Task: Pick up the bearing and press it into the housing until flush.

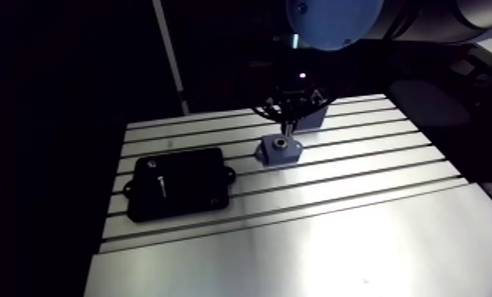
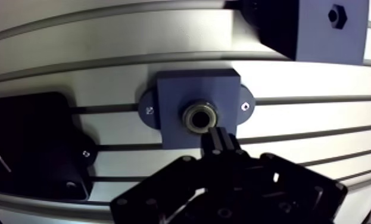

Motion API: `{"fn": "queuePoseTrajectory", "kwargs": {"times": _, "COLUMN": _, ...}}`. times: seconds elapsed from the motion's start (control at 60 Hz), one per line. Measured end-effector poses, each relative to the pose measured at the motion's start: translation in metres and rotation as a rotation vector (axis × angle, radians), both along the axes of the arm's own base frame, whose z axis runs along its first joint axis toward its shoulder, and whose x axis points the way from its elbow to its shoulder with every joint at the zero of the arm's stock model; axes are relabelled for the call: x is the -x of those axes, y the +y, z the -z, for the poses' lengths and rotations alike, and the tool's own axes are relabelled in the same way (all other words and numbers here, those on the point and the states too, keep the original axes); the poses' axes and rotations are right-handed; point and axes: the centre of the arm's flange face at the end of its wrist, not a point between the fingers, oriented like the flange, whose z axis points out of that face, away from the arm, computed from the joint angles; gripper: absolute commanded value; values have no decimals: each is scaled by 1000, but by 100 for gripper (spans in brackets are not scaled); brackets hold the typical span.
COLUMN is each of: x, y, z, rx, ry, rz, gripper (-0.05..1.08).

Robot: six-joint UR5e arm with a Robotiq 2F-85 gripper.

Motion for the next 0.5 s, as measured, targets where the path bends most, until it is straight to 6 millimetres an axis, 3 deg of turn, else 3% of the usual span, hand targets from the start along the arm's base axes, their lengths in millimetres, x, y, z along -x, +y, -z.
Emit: {"fn": "queuePoseTrajectory", "kwargs": {"times": 0.5, "x": 3, "y": -3, "z": 20, "rx": 2, "ry": 0, "rz": -6, "gripper": 108}}
